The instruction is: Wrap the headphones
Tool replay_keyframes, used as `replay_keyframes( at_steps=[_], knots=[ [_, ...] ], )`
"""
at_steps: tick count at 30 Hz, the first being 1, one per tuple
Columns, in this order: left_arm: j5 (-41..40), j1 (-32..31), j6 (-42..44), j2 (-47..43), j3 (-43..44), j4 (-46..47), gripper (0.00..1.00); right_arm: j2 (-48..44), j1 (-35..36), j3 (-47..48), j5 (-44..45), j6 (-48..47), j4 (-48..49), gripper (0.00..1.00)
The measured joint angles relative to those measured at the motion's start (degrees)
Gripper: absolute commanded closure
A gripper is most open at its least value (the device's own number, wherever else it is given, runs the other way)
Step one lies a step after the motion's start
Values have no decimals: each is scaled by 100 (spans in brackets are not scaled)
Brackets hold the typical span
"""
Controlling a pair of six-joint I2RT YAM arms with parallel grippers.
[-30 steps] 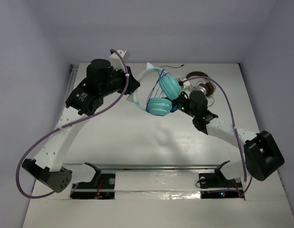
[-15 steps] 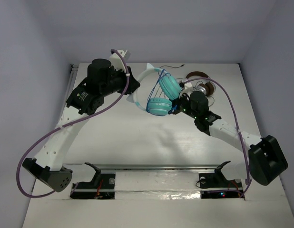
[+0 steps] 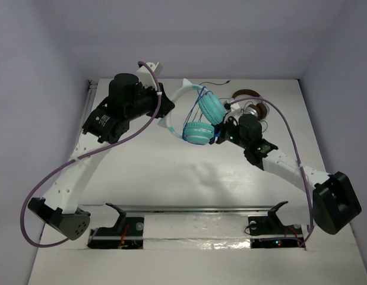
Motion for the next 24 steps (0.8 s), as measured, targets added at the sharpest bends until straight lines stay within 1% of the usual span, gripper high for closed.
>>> replay_keyframes(
  at_steps=[6,12,13,17,19,20,21,24],
  knots=[
    [2,0,-2,0,0,0,100,297,0,44,-426,13,348,42],
    [2,0,-2,-2,0,-2,100,885,0,459,-754,-52,551,46],
    [4,0,-2,-2,0,-2,100,940,0,476,-769,-52,597,49],
    [2,0,-2,-2,0,-2,100,1003,0,485,-761,-66,647,52],
    [2,0,-2,-2,0,-2,100,1025,0,487,-741,-76,667,61],
    [0,0,-2,-2,0,-2,100,1038,0,487,-737,-70,691,64],
    [-7,0,-4,-2,0,2,100,1043,0,487,-730,-55,721,65],
    [-59,0,-24,0,0,31,100,1045,0,448,-717,96,918,77]
  ],
)
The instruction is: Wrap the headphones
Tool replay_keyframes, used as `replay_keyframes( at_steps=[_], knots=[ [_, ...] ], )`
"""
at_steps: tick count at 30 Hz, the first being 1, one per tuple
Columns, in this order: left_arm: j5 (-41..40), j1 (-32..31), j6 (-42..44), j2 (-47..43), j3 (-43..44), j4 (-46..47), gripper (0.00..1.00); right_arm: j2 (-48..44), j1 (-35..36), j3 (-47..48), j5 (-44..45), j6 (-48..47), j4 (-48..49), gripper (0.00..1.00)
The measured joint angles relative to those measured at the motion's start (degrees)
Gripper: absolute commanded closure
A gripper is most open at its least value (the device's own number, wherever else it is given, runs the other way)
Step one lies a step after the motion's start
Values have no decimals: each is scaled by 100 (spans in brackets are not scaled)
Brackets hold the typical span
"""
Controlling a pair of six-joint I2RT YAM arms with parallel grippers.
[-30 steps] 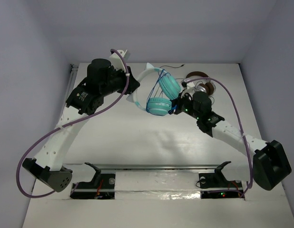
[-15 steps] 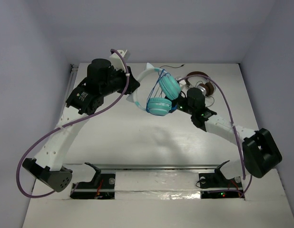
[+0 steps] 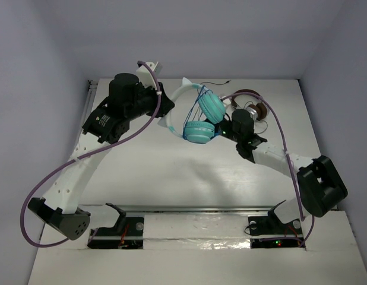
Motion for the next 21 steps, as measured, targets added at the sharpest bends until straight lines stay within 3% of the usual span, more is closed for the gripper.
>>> replay_keyframes(
  at_steps=[5,16,21],
  knots=[
    [-199,-2,-216,48,-11,179,100,-15,0,-378,15,599,507,98],
    [-1705,-2,-1364,267,-1582,2079,100,-280,7,-1565,-170,2922,1805,100],
    [-2299,-2,-1812,527,-2201,2806,100,96,96,-1786,-306,3969,2708,98]
  ],
)
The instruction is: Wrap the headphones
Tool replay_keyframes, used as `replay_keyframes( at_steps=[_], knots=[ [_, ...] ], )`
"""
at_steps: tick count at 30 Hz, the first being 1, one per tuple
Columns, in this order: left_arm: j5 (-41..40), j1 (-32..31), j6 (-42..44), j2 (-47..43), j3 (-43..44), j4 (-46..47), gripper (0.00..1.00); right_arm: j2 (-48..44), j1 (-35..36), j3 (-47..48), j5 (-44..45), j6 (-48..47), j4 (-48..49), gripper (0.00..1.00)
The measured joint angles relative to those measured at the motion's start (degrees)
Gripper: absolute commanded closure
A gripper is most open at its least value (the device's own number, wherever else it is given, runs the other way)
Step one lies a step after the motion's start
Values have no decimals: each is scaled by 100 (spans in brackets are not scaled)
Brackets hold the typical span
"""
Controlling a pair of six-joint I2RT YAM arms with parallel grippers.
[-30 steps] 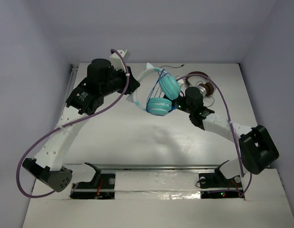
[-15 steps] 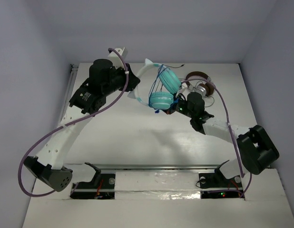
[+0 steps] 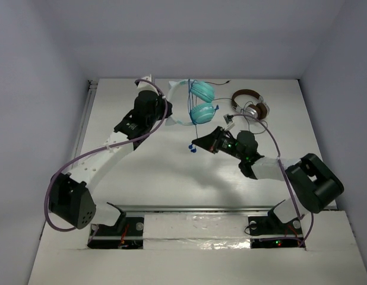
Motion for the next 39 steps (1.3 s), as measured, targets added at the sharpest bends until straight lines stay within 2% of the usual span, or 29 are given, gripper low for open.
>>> replay_keyframes(
  at_steps=[6,11,21,34,39],
  knots=[
    [-640,-74,-238,199,-754,660,100,767,155,-302,-68,1152,1241,96],
    [-1012,-188,-251,339,-1250,1038,100,1010,310,-402,-48,1867,1700,95],
    [-1805,-944,-339,529,-2098,1523,100,1414,444,-404,221,2874,1899,89],
    [-2426,-1589,-957,525,-3018,1853,100,1600,741,-726,1320,3665,1886,83],
    [-2507,-1755,-1080,525,-3080,1770,100,1596,914,-879,1812,3926,1897,71]
  ],
)
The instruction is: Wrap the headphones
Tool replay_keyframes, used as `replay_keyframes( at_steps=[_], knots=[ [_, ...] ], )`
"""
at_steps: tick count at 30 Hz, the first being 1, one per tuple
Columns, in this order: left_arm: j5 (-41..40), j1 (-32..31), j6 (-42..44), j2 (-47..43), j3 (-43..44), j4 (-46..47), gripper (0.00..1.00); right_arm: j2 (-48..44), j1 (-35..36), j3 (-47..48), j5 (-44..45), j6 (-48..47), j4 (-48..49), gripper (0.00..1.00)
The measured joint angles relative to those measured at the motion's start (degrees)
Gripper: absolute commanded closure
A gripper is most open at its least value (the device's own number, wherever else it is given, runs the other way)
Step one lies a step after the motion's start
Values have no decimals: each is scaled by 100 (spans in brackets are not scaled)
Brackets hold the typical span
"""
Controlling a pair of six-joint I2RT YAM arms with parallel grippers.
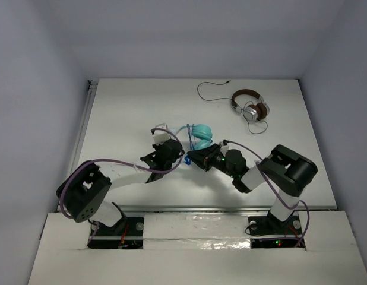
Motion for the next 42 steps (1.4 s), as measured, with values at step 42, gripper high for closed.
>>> replay_keyframes(
  at_steps=[42],
  knots=[
    [739,94,568,188,592,-737,100,-1429,125,1904,616,-2162,-5104,30]
  ],
)
